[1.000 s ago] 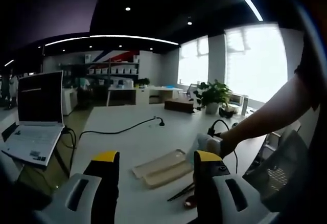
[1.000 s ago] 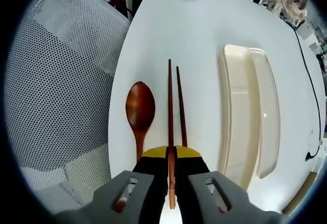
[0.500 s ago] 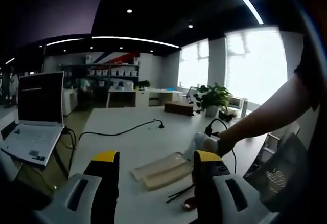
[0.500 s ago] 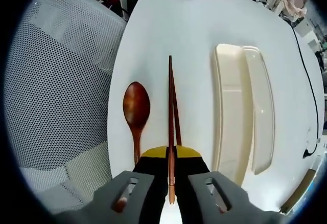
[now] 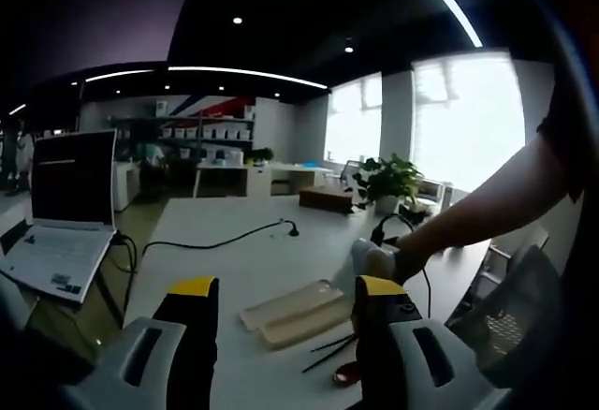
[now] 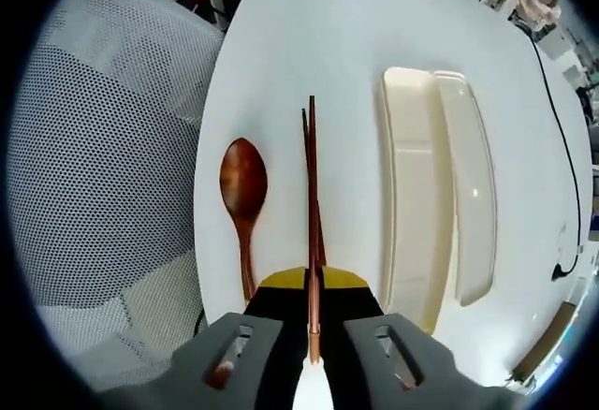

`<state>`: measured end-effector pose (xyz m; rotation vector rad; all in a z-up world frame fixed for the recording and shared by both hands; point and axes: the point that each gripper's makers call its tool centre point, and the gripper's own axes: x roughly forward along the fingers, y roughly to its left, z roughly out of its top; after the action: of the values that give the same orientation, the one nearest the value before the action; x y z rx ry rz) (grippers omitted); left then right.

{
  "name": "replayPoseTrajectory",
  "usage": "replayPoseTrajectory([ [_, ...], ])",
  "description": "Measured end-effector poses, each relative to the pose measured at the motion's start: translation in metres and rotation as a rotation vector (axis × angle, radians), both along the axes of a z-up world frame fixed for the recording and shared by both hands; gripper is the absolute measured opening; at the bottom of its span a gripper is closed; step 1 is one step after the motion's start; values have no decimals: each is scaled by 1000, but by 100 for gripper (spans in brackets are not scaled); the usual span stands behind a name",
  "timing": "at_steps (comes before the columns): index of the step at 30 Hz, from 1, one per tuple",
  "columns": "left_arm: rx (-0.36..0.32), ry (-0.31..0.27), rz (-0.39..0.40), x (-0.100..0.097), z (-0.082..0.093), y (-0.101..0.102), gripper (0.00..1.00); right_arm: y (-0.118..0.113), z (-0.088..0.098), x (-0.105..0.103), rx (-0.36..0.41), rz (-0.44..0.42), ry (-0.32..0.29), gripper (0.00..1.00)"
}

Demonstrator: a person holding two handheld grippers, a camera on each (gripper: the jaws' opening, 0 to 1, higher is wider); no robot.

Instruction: Arrange the utensils inside the cutlery case until each visible utensil rests in its matching compartment.

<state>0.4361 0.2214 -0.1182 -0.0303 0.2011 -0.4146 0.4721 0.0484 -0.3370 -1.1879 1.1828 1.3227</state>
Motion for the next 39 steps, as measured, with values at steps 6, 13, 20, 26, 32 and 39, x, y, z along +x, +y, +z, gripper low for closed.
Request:
replayPoseTrajectory([
  [6,1,-2,-2,0,0,0,61,-5,5,11,-17,-25,-11,0],
  [13,-4,-2,1,0,1,1,61,-7,12,21,-35,-22,-32,0],
  [20,-6,-4,5,0,1,2,61,-7,12,29,-55,-8,-52,0],
  [26,-4,-3,5,0,1,2,61,-8,19,37,-68,-1,-65,0],
  [32,-9,-3,7,1,1,2,61,-9,26,45,-76,1,-77,0],
  [39,-11,-3,6,1,1,2,61,-4,31,54,-85,6,-96,0],
])
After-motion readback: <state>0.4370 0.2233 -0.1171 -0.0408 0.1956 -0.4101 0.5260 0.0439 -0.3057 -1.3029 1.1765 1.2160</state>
